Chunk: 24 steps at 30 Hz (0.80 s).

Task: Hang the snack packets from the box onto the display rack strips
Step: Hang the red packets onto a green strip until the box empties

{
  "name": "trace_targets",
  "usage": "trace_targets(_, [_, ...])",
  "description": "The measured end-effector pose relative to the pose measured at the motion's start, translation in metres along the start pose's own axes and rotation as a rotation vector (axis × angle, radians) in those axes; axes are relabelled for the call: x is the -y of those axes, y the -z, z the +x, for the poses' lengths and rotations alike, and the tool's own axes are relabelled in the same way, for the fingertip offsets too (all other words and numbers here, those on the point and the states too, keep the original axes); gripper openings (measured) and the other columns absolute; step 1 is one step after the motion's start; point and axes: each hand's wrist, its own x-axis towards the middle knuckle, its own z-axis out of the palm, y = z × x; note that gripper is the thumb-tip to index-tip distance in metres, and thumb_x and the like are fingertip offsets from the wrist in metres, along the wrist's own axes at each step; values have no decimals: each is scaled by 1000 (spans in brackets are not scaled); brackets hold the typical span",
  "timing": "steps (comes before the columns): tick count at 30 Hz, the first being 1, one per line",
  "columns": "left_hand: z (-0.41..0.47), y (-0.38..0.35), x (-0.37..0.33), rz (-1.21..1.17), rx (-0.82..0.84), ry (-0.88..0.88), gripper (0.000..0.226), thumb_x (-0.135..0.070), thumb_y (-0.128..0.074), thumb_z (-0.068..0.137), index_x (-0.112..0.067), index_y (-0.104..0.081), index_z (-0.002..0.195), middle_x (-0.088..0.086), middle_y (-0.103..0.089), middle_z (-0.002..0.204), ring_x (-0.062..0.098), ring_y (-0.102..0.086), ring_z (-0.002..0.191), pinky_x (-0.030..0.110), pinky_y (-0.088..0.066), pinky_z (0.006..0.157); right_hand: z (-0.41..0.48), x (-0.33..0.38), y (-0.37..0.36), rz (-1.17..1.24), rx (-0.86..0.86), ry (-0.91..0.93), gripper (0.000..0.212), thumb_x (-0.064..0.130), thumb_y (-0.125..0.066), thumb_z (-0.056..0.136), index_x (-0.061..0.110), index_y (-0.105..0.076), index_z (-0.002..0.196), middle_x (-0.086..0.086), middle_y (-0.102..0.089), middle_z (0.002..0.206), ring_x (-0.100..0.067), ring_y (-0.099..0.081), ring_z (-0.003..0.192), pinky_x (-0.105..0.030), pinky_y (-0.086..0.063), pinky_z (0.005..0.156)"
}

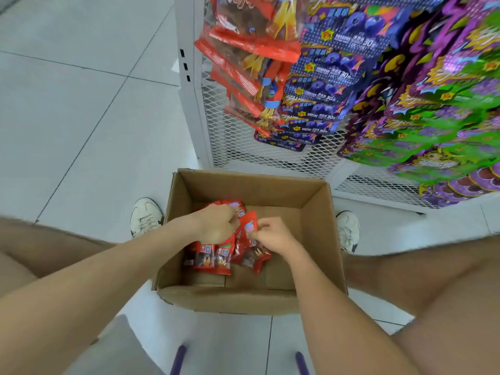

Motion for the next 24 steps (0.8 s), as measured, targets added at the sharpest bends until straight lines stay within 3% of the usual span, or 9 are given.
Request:
trace_targets(3, [-14,13,-16,-542,-51,29,44,-56,-46,108,-18,-63,92,-3,-60,79,15,-59,71,23,-48,64,-23,53,18,-12,-91,296,23,32,-79,84,11,-73,77,0,-52,53,-12,-39,52,-30,-32,54])
trace_targets(7, [-41,38,-31,-920,-188,-56,38,-54,-61,102,-19,-67,113,9,-77,107,24,-79,89,43,-65,84,-71,107,44,-19,-42,497,9,28,-84,84,34,-79,86,5,-72,72,-13,-62,57,-32,-53,63])
trace_targets(10, [-56,52,-28,-920,-305,-90,45,-50,-52,107,-11,-69,120,10,-77,107,29,-76,90,50,-65,88,-103,132,63,-52,-18,543,21,23,-79,92,21,-79,113,5,-78,90,-3,-73,73,-24,-59,79])
trace_targets(13, [-54,60,-12,-755,-388,-154,58,-73,-49,95,-25,-75,114,-2,-80,109,25,-75,104,58,-56,103,-117,147,81,2,-374,587,11,16,-75,94,16,-76,105,7,-72,71,-3,-69,63,-27,-56,72])
trace_targets(15, [-73,70,-22,-725,-407,-210,49,-61,-46,105,-22,-75,115,-4,-80,109,19,-76,105,54,-55,105,-126,155,88,54,-528,578,30,23,-79,88,27,-65,114,7,-67,74,-8,-66,68,-29,-54,73])
trace_targets(17, [-99,82,-39,-692,-426,-271,42,-49,-43,111,-20,-74,115,-2,-81,110,21,-76,107,50,-55,106,-131,159,91,-33,-480,562,40,33,-80,85,33,-63,120,3,-66,94,-6,-62,80,-28,-54,81])
trace_targets(20, [-131,103,-57,-702,-480,-375,41,-46,-43,112,-16,-71,118,6,-80,110,28,-77,105,54,-58,101,-149,176,99,-82,-371,627,23,47,-74,88,33,-73,106,9,-71,107,-7,-66,97,-39,-55,95])
trace_targets(23, [-151,131,-76,-680,-608,-464,38,-38,-42,114,-9,-67,119,9,-79,109,27,-78,101,54,-63,90,-178,208,114,-9,-351,740,1,27,-73,97,27,-74,97,9,-76,90,-9,-71,84,-36,-57,79])
trace_targets(24, [-157,143,-84,-625,-679,-499,35,-36,-43,114,-10,-67,116,8,-78,107,27,-77,101,52,-63,86,-189,221,121,16,-389,794,6,21,-72,98,27,-73,94,7,-77,85,-9,-72,78,-32,-56,71])
